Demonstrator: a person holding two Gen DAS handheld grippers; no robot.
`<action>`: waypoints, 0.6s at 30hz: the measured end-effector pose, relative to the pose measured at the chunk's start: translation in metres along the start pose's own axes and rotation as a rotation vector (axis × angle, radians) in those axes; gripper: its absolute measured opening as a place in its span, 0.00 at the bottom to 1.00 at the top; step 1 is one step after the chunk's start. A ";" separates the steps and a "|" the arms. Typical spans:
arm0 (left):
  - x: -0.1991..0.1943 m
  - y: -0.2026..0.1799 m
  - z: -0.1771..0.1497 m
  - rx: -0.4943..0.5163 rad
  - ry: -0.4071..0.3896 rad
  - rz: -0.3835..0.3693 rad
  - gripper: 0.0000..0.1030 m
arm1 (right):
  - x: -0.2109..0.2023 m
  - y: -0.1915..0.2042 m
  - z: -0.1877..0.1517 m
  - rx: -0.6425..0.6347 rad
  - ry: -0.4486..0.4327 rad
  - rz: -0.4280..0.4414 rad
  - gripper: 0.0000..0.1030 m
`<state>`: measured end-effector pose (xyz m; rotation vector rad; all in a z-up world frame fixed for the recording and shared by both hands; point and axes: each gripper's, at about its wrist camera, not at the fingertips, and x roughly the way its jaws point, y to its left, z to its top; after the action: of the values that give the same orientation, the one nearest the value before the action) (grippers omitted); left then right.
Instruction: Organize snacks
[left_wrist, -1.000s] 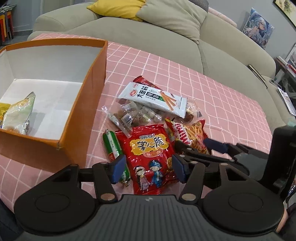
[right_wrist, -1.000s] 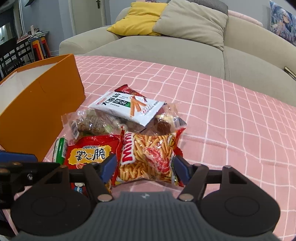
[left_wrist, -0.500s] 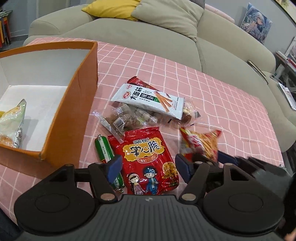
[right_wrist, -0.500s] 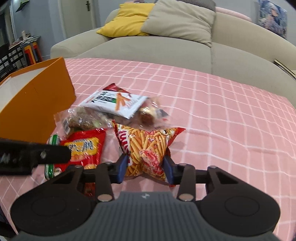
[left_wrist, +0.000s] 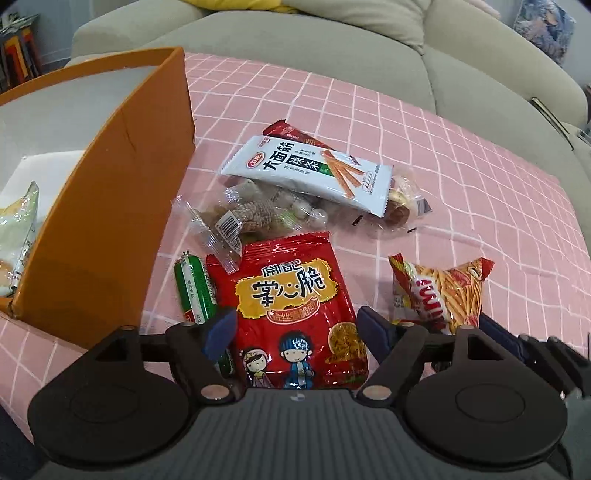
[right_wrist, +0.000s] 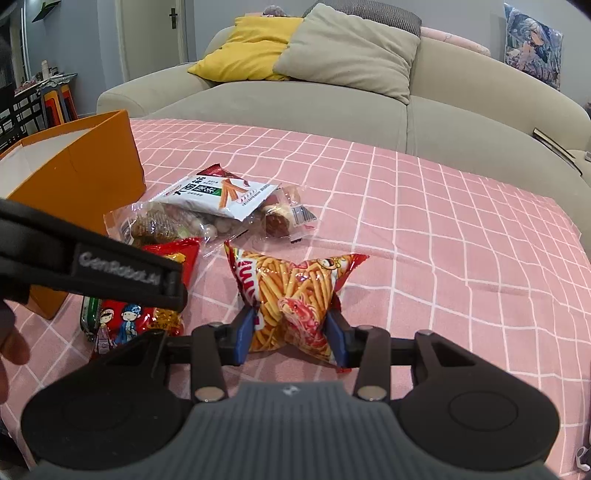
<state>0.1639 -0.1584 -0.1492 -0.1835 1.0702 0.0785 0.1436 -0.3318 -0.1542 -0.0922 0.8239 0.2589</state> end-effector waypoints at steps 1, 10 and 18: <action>0.001 -0.001 0.001 -0.002 0.006 0.007 0.87 | 0.000 0.001 -0.001 -0.005 -0.002 0.001 0.39; 0.023 -0.004 0.011 -0.020 0.097 0.080 0.92 | 0.001 0.003 -0.003 -0.019 -0.007 0.004 0.40; 0.022 0.000 0.006 0.002 0.105 0.048 0.78 | 0.000 0.006 -0.003 -0.043 -0.009 -0.003 0.39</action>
<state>0.1798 -0.1574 -0.1659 -0.1621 1.1797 0.1119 0.1402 -0.3266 -0.1559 -0.1331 0.8094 0.2738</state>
